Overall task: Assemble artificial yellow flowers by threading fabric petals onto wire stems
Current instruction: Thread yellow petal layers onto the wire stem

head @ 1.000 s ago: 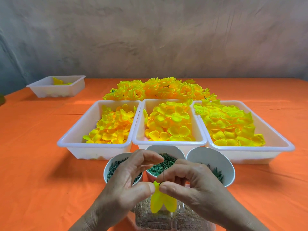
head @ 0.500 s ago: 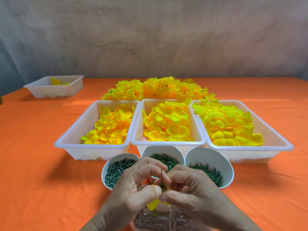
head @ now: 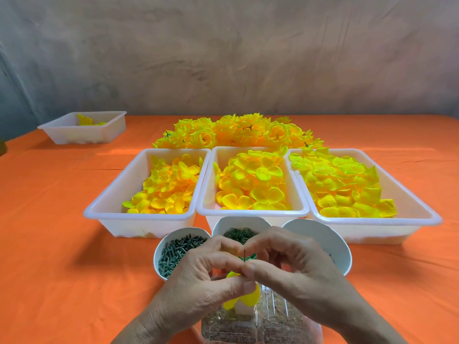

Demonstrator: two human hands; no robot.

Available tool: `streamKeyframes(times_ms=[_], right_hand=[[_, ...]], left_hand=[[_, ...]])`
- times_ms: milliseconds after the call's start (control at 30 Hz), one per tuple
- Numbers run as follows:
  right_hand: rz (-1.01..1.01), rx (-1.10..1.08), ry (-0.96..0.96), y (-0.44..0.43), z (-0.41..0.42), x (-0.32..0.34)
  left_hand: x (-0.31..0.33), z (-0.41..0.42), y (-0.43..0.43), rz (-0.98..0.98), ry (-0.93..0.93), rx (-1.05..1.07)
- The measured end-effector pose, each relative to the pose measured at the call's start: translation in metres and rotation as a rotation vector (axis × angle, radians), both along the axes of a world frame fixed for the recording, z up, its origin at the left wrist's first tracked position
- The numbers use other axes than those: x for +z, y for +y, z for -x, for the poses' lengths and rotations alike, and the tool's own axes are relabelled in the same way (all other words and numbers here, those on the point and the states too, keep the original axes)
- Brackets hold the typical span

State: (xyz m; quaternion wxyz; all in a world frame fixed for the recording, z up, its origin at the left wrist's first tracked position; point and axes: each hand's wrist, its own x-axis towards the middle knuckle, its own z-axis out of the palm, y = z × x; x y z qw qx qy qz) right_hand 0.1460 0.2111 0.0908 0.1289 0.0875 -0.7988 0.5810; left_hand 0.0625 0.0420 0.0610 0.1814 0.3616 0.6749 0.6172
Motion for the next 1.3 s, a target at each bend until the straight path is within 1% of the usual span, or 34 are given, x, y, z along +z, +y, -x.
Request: streamKeyframes(times_ms=[133,400,667,800,833,900,933,967,1067,1200,1267,1300], right_hand=[[-0.134,-0.022,0.013,-0.002,0.004,-0.003],[-0.048,0.005,-0.017,0.0,0.007,-0.014],[-0.013,0.032,-0.032,0.001,0.009,-0.019],[0.097,0.115,-0.087,0.002,0.008,-0.016],[0.137,0.108,-0.098,0.003,0.008,-0.014],[0.212,0.013,-0.082,0.008,0.008,-0.011],[0.231,-0.056,-0.054,0.011,0.009,-0.01],[0.248,-0.123,-0.023,0.014,0.01,-0.009],[0.305,-0.261,-0.011,0.019,0.013,-0.01],[0.279,-0.283,-0.033,0.017,0.016,-0.014],[0.211,-0.274,-0.042,0.014,0.017,-0.017],[0.193,-0.265,-0.054,0.013,0.018,-0.019]], left_hand=[[0.008,0.003,-0.001,0.085,0.088,-0.044],[0.012,0.008,-0.002,0.148,0.169,-0.053],[0.009,0.006,-0.001,0.122,0.071,-0.057],[0.01,0.01,-0.004,0.138,0.047,-0.125],[0.012,0.011,-0.006,0.129,0.03,-0.144],[0.014,0.015,-0.011,0.054,-0.076,-0.128],[0.014,0.017,-0.013,0.006,-0.151,-0.105],[0.014,0.018,-0.015,-0.034,-0.186,-0.076],[0.013,0.016,-0.014,-0.072,-0.101,-0.015],[0.009,0.0,-0.007,0.081,0.022,-0.063],[0.008,-0.008,-0.004,0.17,0.16,0.02],[0.007,-0.011,-0.003,0.222,0.282,0.106]])
